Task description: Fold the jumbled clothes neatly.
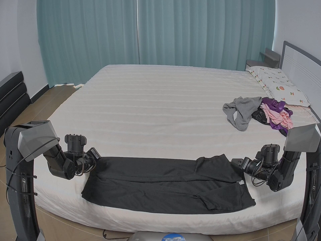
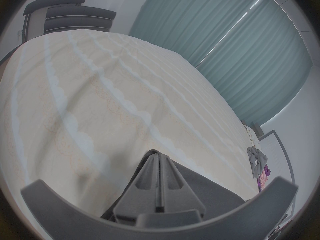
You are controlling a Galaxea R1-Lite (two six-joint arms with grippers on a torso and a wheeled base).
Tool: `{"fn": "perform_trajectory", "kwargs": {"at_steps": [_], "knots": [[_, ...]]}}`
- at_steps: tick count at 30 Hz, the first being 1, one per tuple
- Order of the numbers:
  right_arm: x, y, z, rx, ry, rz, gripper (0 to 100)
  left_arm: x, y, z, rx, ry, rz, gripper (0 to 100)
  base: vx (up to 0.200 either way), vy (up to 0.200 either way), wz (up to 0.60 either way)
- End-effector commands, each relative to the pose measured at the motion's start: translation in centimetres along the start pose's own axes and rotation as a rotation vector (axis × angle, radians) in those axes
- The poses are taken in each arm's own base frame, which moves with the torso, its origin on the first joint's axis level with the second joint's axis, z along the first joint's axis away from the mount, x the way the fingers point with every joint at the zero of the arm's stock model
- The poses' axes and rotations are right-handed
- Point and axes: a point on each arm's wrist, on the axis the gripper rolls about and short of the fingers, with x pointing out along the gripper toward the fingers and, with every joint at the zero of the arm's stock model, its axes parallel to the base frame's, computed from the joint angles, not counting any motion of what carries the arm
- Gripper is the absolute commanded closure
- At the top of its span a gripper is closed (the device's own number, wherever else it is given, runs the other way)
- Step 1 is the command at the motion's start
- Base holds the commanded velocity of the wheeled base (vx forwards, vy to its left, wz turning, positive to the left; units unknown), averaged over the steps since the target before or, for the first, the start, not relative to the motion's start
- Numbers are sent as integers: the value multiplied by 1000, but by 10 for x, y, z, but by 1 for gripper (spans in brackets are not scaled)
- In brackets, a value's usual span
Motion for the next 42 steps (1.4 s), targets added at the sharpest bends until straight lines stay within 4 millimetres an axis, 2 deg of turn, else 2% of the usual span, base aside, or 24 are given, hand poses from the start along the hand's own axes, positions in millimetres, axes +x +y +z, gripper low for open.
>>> {"fn": "perform_trajectory", "kwargs": {"at_steps": [1, 12, 13, 15, 16, 22, 26, 29, 34, 40, 42], "knots": [[2, -6, 3, 10, -12, -11, 100, 1, 1, -1, 0, 3, 3, 100, 0, 0, 0], [4, -12, 7, 21, -23, -26, 100, -1, 3, -3, 0, 12, 11, 100, 0, 0, 0], [4, -12, 7, 21, -24, -27, 100, -1, 4, -4, 0, 15, 14, 0, 0, 0, 0], [3, -13, 7, 21, -25, -28, 100, -1, 4, -4, -2, 15, 14, 0, 0, 0, 0], [3, -13, 7, 22, -24, -29, 0, -1, 3, -5, -1, 17, 14, 0, 0, 0, 0], [-2, -11, 8, 24, -27, -25, 0, -6, 9, -7, -17, 31, 31, 0, 0, 0, 0], [-17, 3, 22, 13, -77, 14, 0, -21, 6, 0, -95, 20, 18, 0, 0, 0, 0], [-31, 13, 24, 4, -74, 51, 0, -28, 5, 3, -126, 17, 12, 0, 0, 0, 0], [-40, 18, 4, -15, 54, 164, 0, -36, 4, 6, -228, 8, 10, 0, 0, 0, 0], [-25, 2, -20, -15, 155, 176, 0, -44, 13, -2, -251, 42, 35, 0, 0, 0, 0], [-21, -1, -23, -18, 152, 182, 0, -45, 14, -3, -253, 48, 32, 0, 0, 0, 0]]}}
